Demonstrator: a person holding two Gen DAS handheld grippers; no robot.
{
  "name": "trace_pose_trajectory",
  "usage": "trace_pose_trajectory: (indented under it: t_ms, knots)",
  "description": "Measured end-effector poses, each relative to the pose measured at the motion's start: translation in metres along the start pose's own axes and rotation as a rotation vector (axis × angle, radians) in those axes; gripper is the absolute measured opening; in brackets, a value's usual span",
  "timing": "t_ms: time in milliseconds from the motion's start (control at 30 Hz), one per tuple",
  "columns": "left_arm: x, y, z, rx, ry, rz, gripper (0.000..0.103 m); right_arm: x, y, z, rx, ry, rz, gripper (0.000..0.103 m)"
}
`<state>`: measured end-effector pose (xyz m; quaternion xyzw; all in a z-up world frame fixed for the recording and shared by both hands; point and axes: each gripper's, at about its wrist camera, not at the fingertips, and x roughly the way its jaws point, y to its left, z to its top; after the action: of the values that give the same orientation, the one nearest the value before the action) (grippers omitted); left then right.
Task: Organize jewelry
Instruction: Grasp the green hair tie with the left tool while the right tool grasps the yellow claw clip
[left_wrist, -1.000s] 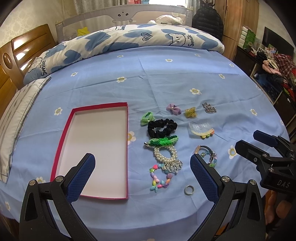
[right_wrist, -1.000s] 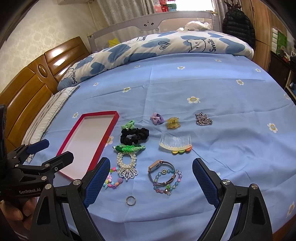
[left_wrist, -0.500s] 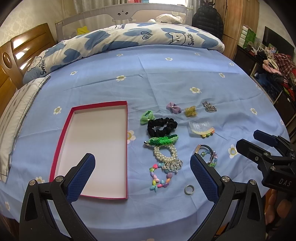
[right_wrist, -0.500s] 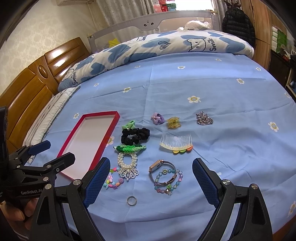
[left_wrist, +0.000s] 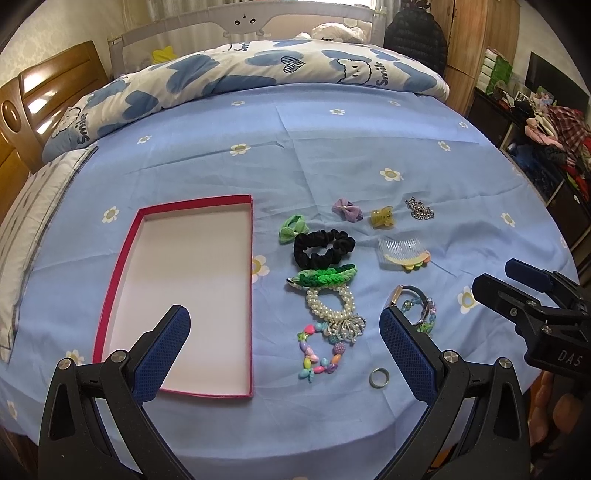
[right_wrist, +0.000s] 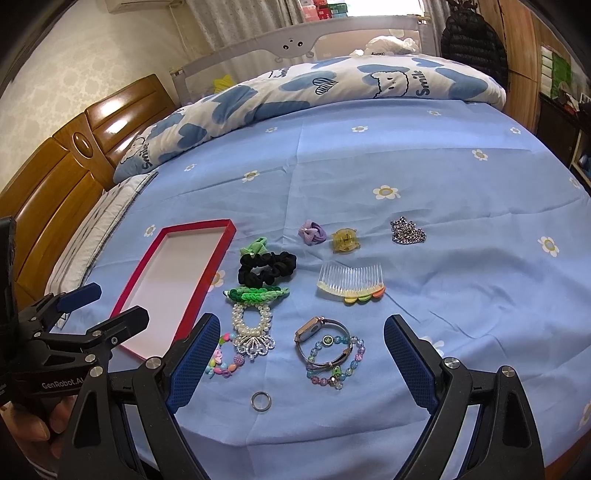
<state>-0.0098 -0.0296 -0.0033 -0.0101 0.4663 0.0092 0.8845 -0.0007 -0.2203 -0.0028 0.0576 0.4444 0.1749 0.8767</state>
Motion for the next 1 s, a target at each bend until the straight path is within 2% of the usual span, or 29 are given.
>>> trace_pose_trajectory:
  t_ms: [433,567,633,800,1000]
  knots:
    - [0.041,0.014,0.019,-0.034,0.032,-0.058,0.103,0.037,-0.026,0.014,0.038,0.012,0.017,0.090]
    - [0.064,0.015,0.033,-0.033,0.048,-0.062,0.099,0.057,-0.037,0.024,0.052,0.016,0.019,0.089]
    - [0.078,0.016,0.040,-0.041,0.065,-0.075,0.095,0.068,-0.041,0.029,0.054,0.023,0.018,0.084]
    - [0.111,0.018,0.058,-0.052,0.099,-0.100,0.077,0.101,-0.048,0.039,0.054,0.053,0.023,0.076]
    - [0.147,0.012,0.075,-0.033,0.136,-0.104,0.066,0.131,-0.055,0.051,0.059,0.072,0.029,0.069]
